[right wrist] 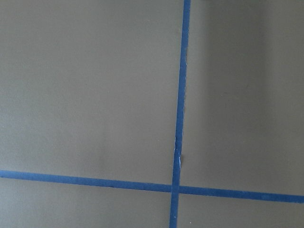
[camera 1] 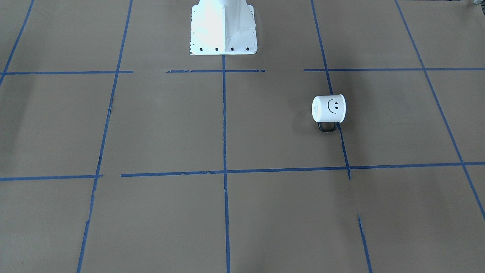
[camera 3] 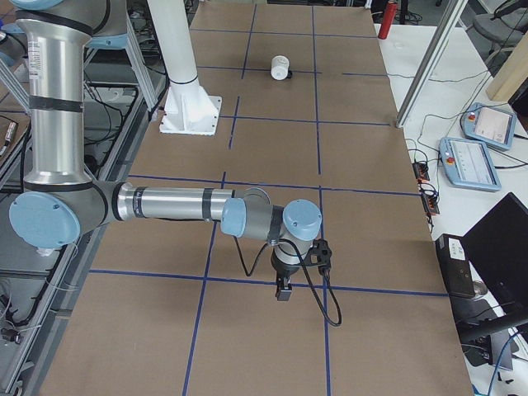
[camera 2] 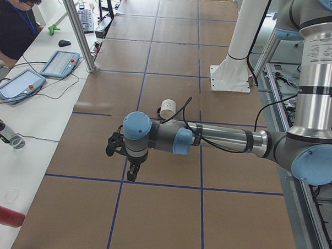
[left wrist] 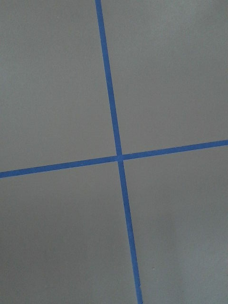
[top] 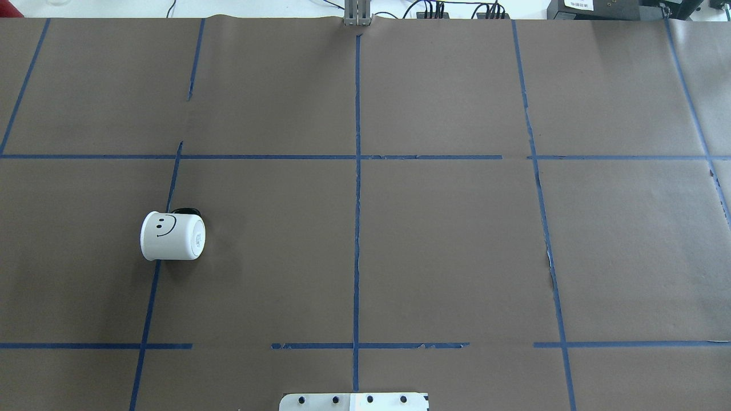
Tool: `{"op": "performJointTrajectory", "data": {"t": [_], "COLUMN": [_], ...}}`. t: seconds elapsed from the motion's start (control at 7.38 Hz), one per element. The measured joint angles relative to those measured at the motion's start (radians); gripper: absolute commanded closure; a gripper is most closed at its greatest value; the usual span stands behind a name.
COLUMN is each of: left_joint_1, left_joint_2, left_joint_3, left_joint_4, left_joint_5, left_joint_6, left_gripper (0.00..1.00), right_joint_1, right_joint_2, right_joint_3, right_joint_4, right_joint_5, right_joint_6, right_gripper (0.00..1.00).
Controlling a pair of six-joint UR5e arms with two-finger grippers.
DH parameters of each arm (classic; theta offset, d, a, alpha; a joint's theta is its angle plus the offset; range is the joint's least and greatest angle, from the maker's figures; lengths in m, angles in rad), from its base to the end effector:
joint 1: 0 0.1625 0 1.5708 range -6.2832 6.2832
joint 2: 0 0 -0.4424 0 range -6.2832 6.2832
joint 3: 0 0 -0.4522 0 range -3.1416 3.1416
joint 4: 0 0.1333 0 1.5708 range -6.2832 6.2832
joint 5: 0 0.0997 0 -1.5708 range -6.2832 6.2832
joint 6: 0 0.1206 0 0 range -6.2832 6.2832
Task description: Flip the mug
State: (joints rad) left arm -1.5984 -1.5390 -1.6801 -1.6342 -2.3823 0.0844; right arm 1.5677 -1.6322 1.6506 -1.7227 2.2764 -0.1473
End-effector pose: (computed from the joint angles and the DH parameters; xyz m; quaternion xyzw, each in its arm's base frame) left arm -0.0609 -0.5457 0.6379 0.0866 0.3895 0.0538 0.9154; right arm 0.0535 -0.5117 0.7000 -0.0376 -0.3484 -0.0474 0.9354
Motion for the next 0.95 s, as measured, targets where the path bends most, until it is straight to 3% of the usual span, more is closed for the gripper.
{"op": "performJointTrajectory", "data": {"t": [0.95], "left_joint_1": [0.01], "left_joint_2": [-0.029], "left_joint_3": [-0.01], "left_joint_4": [-0.044], "left_joint_5": [0.002], "left_joint_6": [-0.008], "left_gripper": [0.0], "right_joint_1": [0.0], "right_joint_2": [0.0], "right_joint_3": [0.0], "right_joint_4": [0.0], "right_joint_5": [0.0], "right_joint_6": [0.0], "right_gripper": [0.0]}}
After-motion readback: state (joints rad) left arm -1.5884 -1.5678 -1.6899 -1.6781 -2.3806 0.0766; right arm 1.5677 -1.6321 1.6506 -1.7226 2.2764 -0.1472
